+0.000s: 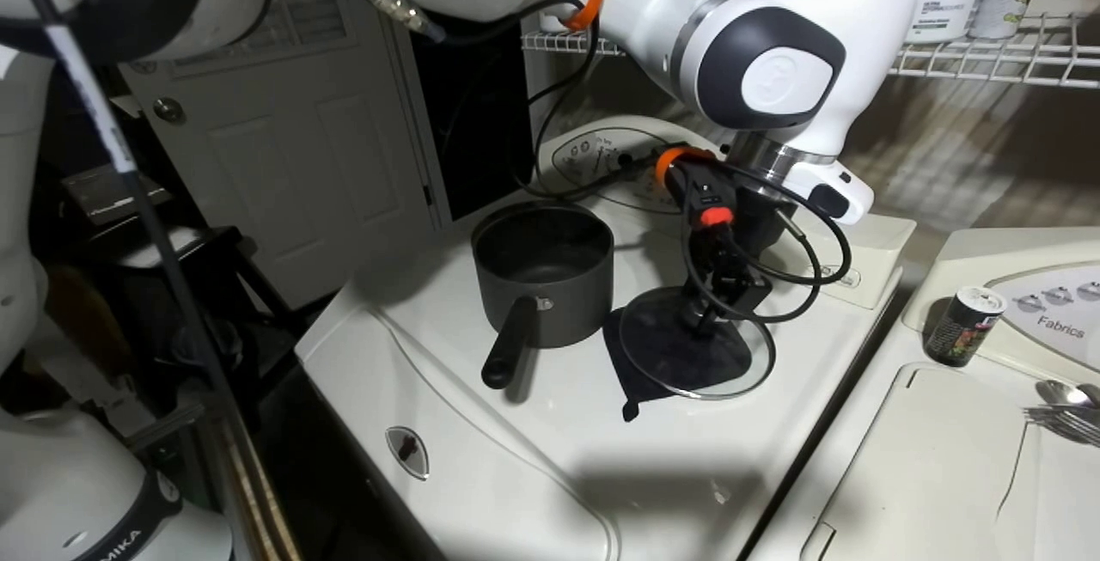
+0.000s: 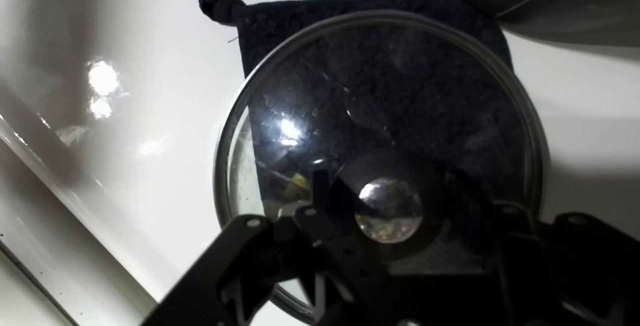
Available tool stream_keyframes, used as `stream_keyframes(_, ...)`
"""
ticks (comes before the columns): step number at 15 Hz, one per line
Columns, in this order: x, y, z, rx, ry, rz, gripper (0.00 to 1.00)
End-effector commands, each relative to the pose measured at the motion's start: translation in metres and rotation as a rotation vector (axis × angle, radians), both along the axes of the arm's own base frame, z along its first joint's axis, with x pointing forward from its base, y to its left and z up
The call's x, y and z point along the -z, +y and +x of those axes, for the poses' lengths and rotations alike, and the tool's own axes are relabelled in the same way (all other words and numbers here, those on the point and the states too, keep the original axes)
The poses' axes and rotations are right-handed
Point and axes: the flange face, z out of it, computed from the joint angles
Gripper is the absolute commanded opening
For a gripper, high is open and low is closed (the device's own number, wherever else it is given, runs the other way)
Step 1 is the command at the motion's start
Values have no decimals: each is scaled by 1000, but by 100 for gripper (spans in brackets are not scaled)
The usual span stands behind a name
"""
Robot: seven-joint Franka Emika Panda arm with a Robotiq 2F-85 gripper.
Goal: Pick up the glass lid and put it on the pot
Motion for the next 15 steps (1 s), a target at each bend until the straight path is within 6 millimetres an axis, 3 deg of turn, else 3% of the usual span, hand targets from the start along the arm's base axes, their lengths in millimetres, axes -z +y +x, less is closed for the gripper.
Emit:
stream_keyframes(1, 0, -2, 7, -8, -15, 1, 34)
stream_keyframes(6, -1, -2, 6, -11, -14, 0, 34)
stream_keyframes(15, -24, 6, -3, -54, -61, -34, 34)
